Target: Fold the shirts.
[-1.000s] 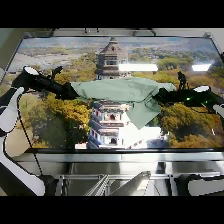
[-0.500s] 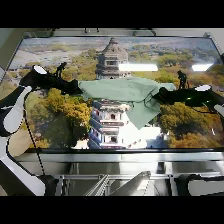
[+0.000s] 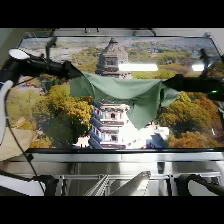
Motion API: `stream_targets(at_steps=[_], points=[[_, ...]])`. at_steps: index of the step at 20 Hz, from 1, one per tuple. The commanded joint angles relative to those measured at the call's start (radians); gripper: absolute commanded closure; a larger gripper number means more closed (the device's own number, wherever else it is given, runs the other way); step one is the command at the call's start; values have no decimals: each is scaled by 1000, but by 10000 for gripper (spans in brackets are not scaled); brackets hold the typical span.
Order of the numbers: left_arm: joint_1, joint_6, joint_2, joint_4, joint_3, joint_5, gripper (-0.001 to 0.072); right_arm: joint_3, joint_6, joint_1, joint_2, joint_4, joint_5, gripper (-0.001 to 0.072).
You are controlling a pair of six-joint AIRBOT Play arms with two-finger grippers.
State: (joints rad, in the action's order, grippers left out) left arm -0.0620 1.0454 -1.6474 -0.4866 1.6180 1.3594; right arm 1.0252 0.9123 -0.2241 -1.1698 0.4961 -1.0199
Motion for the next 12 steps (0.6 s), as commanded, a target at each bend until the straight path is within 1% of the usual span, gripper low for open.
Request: stream_targets(at_steps=[1,4,5,7,8,9,10,12], points=[[-68,-61,267,344,0,98,688,37,-51,-87,354,-3,48,690],[-202,-62,475,565,0,98,688,115,-116,-187,646,-3,215,690],[-258,-61,533,605,0,96,688,138,-134,-212,706,-3,247,690],[-364,-48,615,604,0,94,688,171,-164,-244,764,-3,251,690],[-401,-16,637,570,0,93,688,171,-160,-245,763,-3,225,690],[-421,11,647,516,0,102,688,171,-140,-245,735,-4,162,690],[-425,39,642,452,0,118,688,170,-111,-244,686,-10,76,689],[-389,70,594,346,-14,170,688,153,-109,-225,553,-60,-75,689]])
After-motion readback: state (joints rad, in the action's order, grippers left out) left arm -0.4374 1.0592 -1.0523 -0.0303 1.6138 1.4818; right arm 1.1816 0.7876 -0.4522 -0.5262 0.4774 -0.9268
